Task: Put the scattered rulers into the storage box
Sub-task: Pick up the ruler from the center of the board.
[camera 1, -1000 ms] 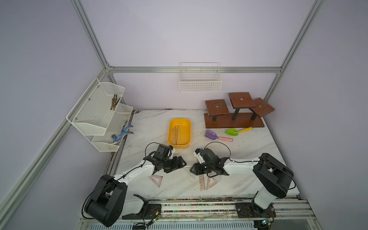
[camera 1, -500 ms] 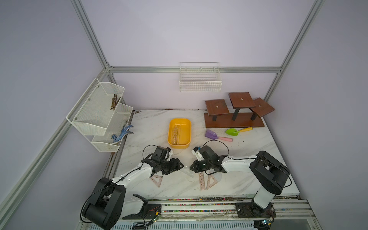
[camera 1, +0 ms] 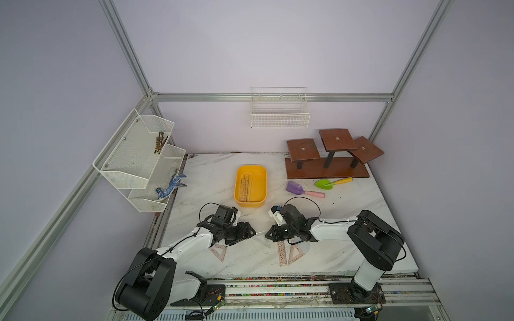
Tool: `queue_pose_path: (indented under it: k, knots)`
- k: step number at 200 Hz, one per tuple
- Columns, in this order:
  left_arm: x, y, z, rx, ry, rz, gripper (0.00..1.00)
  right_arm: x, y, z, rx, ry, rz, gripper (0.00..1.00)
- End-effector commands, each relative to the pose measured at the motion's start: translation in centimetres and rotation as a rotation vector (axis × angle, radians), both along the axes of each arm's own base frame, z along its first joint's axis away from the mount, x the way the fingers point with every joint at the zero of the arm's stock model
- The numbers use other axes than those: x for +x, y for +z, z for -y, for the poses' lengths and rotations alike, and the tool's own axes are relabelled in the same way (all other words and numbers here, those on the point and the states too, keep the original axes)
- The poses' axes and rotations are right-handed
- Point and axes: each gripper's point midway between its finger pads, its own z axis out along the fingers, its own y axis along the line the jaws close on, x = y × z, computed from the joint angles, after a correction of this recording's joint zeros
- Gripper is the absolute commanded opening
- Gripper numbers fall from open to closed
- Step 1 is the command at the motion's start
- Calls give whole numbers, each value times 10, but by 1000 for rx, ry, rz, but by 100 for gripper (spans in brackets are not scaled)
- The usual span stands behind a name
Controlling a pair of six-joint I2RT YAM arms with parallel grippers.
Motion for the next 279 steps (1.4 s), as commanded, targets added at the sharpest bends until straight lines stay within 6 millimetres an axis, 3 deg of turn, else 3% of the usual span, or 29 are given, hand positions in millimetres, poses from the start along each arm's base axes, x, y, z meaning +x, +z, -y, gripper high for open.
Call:
queue_pose_path:
  k: [1,127,209,263,279]
  knots:
    - [8,5,-1,18,-7,30,78,0,-8,1,-4,4,3,5]
    - [12,-11,8,-5,-15,1,78,-6,-31,11,-40,0,-29,4]
    - [12,-15,4,16,0,3,78,2,12,-3,75,9,37,5]
    - [13,-15,2,20,4,5,79,3,10,-10,101,19,25,5]
    - [12,-14,0,26,6,10,84,2,5,-11,100,25,16,5]
